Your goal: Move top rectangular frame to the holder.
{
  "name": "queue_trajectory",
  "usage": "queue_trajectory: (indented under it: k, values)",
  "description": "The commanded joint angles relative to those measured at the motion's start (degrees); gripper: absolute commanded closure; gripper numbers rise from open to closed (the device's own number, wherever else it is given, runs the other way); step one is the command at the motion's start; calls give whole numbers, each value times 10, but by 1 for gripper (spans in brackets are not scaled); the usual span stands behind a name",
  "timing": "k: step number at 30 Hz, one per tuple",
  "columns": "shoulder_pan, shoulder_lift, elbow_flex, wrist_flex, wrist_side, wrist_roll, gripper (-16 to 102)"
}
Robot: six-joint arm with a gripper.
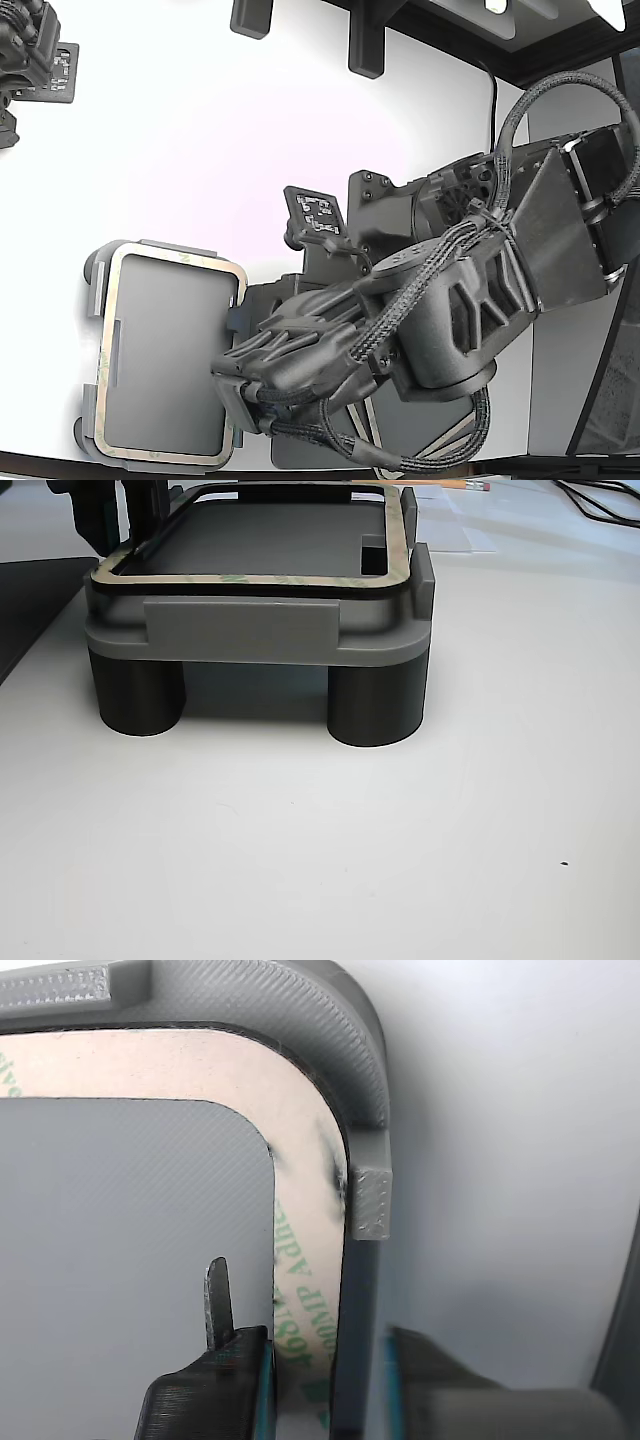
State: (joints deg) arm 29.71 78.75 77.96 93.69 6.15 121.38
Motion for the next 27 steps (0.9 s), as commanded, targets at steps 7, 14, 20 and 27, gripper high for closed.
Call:
queue_trajectory:
  k: [7, 14, 20, 27]
  values:
    - [-9, 14, -35, 0, 18, -16, -14]
    - [-8, 16, -90, 11, 41, -60, -14]
    - [-1, 48, -110, 9, 97, -161, -14]
    - [0, 134, -92, -25, 161, -441, -14]
